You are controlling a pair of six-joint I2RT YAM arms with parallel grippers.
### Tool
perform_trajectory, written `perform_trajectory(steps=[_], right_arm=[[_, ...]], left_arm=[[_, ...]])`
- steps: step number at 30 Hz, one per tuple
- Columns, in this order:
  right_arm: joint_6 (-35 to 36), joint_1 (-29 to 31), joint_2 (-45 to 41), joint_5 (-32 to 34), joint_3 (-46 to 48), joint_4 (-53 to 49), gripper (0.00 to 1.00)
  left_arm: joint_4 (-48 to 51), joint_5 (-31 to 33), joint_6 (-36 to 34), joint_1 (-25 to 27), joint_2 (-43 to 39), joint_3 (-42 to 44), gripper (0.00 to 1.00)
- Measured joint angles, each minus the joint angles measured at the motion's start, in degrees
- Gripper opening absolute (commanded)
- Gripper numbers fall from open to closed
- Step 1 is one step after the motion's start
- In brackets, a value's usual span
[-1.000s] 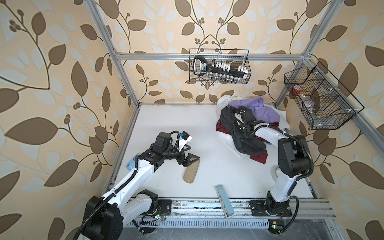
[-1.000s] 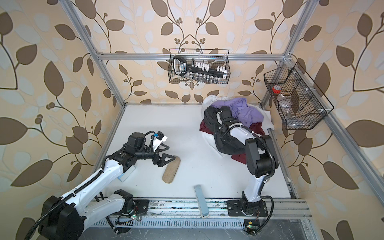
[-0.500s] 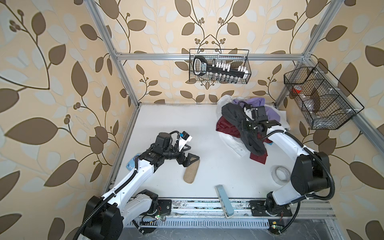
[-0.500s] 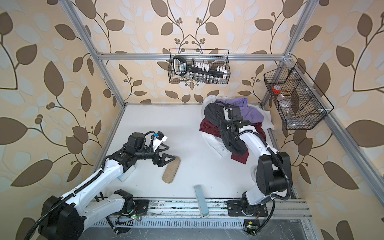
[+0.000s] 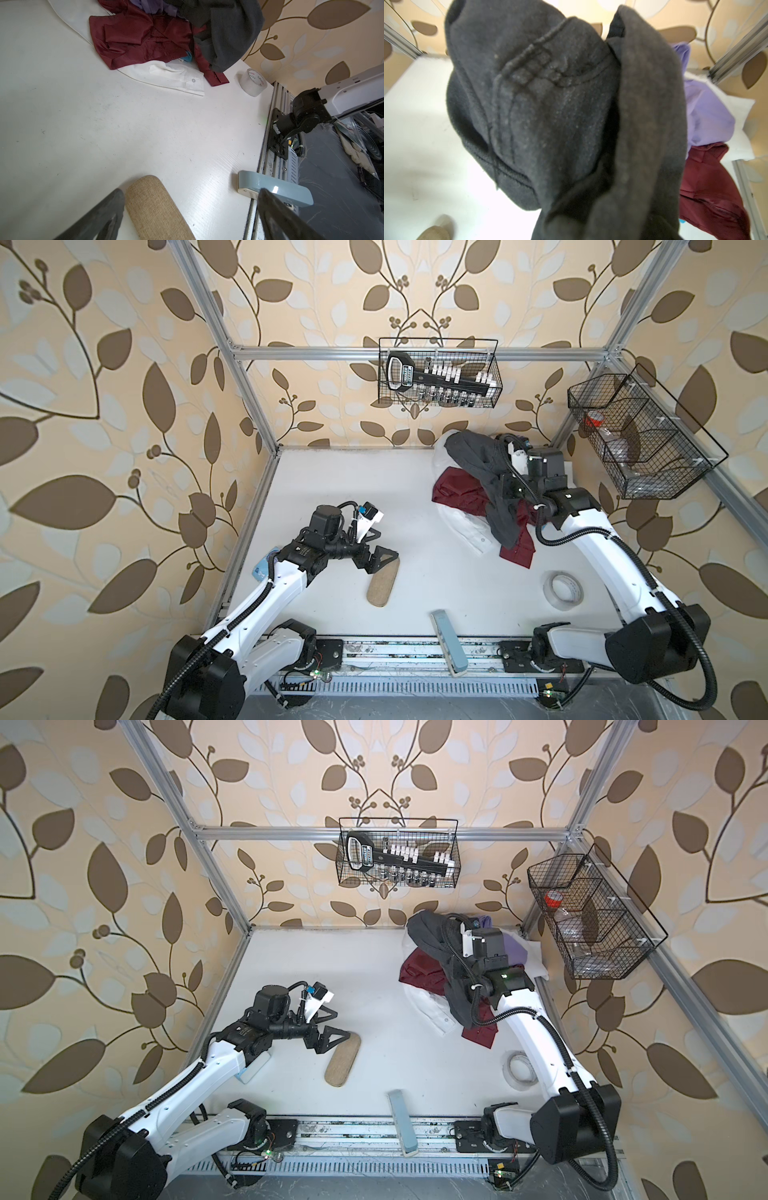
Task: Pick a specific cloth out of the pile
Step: 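Lift the grey trousers out of the pile with the right gripper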
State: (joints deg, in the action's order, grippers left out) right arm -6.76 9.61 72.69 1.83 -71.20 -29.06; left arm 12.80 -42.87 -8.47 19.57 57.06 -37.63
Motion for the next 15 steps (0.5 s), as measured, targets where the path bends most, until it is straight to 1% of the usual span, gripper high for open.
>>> perform_trajectory(steps=[4, 8, 11, 15], right_arm=[[-1.05, 0.00, -2.64, -2.10, -1.51, -0.59, 0.00], [-2.21, 1.16, -2.99, -4.74, -4.00, -1.42, 0.00], [-2.84, 4.20, -2.21, -6.14, -6.36, -1.64, 0.00], [-3.69, 8.59, 1.20, -8.24, -10.25, -1.09, 0.00]], left_arm=[[-0.70, 1.09, 0.15, 0.00, -2.16, 0.17, 0.99], [-1.46, 1.42, 0.74, 0.00, -4.24, 0.96, 0.99], [-2.05, 1.57, 1.16, 0.00, -5.75, 1.68, 0.99], [-3.19, 2.47, 1.53, 0.00, -7.76, 2.84, 0.99]])
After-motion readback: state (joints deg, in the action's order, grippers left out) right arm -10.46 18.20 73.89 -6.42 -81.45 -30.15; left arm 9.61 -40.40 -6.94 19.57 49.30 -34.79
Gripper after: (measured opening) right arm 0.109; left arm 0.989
